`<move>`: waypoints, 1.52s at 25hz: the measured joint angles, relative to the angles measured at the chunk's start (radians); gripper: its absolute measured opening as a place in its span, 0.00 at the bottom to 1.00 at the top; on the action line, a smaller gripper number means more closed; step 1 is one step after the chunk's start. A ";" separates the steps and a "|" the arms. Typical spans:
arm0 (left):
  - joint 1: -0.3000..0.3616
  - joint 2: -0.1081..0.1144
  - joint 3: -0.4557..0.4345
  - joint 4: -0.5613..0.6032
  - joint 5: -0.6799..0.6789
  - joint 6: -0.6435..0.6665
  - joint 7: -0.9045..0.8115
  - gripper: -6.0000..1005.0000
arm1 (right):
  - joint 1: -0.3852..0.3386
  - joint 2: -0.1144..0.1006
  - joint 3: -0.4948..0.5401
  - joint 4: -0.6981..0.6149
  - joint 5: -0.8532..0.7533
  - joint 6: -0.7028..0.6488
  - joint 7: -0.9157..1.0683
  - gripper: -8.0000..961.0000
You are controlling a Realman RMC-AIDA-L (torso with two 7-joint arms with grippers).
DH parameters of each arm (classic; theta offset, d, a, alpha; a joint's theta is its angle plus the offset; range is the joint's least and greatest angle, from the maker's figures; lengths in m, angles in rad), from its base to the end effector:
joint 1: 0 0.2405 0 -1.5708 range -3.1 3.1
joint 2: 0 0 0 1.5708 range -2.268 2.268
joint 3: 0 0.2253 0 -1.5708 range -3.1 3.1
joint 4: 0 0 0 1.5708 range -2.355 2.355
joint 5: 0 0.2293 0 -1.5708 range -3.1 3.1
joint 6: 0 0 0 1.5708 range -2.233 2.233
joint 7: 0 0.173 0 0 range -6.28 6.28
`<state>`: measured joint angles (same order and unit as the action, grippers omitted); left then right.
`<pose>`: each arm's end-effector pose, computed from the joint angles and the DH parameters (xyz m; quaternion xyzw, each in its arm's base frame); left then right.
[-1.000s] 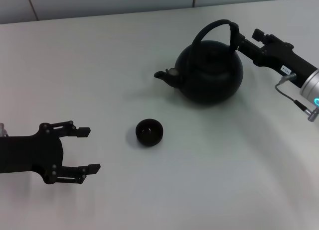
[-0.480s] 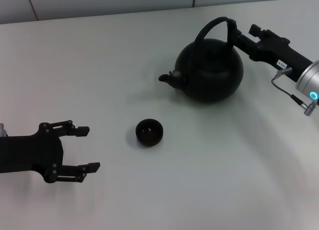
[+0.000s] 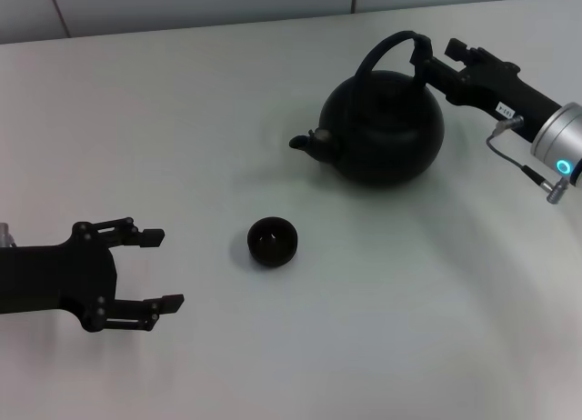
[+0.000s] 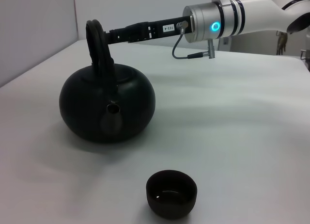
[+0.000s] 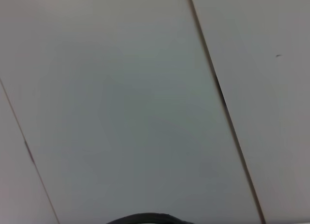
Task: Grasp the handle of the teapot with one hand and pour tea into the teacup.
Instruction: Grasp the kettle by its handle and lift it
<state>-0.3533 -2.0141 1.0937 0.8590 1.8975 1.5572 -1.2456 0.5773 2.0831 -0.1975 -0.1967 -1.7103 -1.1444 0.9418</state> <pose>-0.2532 0.3053 -0.0128 -0.9848 -0.0744 -0.1337 0.0824 0.2982 0.3855 -0.0115 -0.7648 0.3410 0.3523 0.4181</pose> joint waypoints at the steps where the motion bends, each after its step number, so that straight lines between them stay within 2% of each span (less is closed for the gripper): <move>1: 0.000 0.000 0.000 0.000 0.000 0.000 0.000 0.86 | 0.000 0.000 0.000 0.000 0.000 0.000 0.000 0.66; 19: 0.003 -0.002 0.003 0.000 0.000 -0.011 -0.004 0.86 | 0.012 -0.003 -0.017 0.007 -0.003 0.012 0.029 0.56; 25: 0.003 -0.002 0.001 0.000 0.000 -0.010 -0.006 0.86 | 0.007 -0.002 -0.012 0.006 -0.003 0.010 0.023 0.32; 35: 0.001 0.000 0.000 0.001 0.000 -0.011 -0.001 0.86 | 0.003 0.000 -0.010 0.006 -0.003 0.004 0.023 0.20; 38: 0.003 0.002 0.000 0.001 0.000 -0.012 -0.001 0.86 | 0.000 0.000 -0.009 0.006 -0.003 0.001 0.023 0.20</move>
<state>-0.3503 -2.0123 1.0936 0.8604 1.8975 1.5456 -1.2468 0.5773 2.0832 -0.2070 -0.1904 -1.7132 -1.1432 0.9646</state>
